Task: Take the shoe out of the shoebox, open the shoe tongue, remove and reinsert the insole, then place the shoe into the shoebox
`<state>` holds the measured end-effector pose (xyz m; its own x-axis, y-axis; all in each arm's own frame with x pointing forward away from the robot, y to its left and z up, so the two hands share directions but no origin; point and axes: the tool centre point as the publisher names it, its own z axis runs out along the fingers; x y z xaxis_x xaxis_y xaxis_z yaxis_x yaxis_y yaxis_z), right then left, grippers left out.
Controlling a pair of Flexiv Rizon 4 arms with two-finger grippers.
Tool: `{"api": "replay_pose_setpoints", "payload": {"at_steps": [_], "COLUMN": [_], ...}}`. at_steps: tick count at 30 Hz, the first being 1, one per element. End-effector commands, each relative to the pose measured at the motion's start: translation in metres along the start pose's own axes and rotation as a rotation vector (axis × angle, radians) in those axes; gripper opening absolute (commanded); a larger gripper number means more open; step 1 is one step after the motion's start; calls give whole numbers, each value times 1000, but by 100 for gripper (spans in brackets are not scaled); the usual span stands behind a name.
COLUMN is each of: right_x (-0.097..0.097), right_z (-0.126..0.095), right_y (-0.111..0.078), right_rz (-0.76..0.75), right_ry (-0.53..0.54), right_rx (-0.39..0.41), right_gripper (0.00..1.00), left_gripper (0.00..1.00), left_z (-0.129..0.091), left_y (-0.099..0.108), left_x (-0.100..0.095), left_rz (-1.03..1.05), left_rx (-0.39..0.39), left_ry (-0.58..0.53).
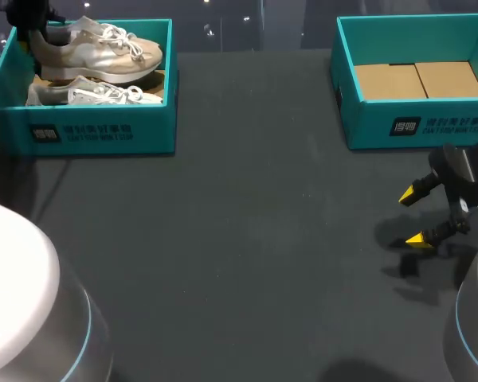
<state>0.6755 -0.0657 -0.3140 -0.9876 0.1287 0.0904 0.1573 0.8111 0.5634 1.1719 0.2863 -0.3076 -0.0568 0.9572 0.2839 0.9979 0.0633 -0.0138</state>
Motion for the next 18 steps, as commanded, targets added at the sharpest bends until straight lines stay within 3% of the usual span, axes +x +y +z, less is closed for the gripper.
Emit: {"api": "replay_pose_setpoints", "payload": {"at_steps": [1,18], "right_x": [1,1], "right_z": [0,0], "right_y": [0,0], "right_rz": [0,0], "right_ry": [-1,-1], "right_rx": [1,1], "right_gripper": [100,100], "left_gripper": [0,0], "left_z": [8,34], "left_y": [4,6], "left_x": [-4,-17], "left_rz": [2,26], "left_rx": [-4,-3], "left_ry": [1,4]}}
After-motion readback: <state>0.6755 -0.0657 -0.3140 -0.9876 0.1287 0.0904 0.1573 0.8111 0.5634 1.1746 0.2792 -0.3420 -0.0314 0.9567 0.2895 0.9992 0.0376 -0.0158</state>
